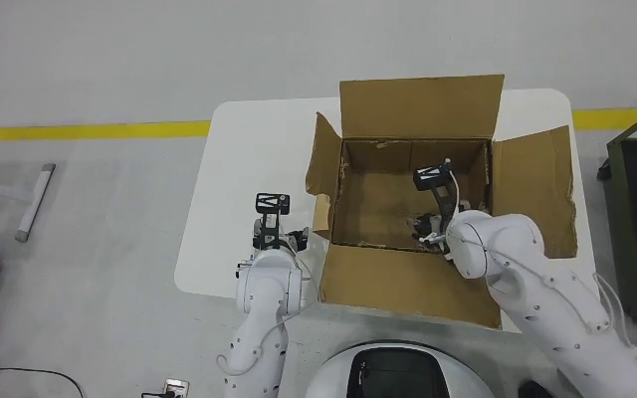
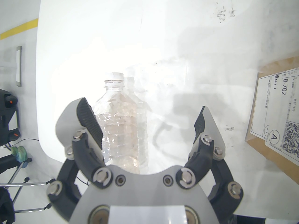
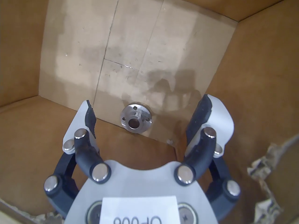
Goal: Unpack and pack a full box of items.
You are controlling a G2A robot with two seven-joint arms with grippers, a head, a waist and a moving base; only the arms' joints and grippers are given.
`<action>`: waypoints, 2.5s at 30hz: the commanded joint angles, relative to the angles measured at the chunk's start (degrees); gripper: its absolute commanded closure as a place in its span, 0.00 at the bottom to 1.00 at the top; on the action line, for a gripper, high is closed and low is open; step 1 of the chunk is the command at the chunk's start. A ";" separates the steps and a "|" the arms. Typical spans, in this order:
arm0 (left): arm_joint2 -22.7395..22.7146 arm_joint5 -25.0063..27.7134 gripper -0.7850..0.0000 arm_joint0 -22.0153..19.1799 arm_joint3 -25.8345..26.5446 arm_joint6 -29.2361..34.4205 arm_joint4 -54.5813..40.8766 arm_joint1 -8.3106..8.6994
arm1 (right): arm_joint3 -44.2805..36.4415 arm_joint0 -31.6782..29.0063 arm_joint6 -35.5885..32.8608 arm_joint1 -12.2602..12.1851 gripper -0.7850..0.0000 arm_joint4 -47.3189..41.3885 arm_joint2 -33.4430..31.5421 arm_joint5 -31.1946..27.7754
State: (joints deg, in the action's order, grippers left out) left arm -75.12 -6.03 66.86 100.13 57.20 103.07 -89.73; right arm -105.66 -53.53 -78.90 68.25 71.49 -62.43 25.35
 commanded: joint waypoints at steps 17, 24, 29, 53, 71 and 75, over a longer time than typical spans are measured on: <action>0.00 0.00 0.00 0.00 0.00 0.00 0.00 0.00 | -2.38 -3.34 -2.60 4.34 0.00 2.69 -1.79 -2.56; 0.00 0.00 0.00 0.00 0.00 0.00 0.00 0.00 | -0.30 -4.39 -3.45 6.12 0.20 4.09 -2.93 -3.41; 0.00 0.00 0.00 0.00 0.00 0.00 0.00 0.00 | 1.24 -4.19 -4.03 7.48 0.48 4.82 -3.24 -3.99; 0.00 0.00 0.00 0.00 0.00 0.00 0.00 0.00 | 5.88 -4.21 -9.10 13.06 0.30 9.24 -6.38 -9.07; 0.00 0.00 0.00 0.00 0.00 0.00 0.00 0.00 | 9.24 -3.10 -9.10 13.99 0.52 9.74 -5.15 -9.07; 0.00 0.00 0.00 0.00 0.00 0.00 0.00 0.00 | 9.74 -2.70 -9.10 13.95 0.57 9.81 -4.57 -9.07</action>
State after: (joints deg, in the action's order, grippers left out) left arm -75.12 -6.03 66.86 100.13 57.20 103.07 -89.73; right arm -95.98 -56.29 -88.00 82.20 81.33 -67.09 16.25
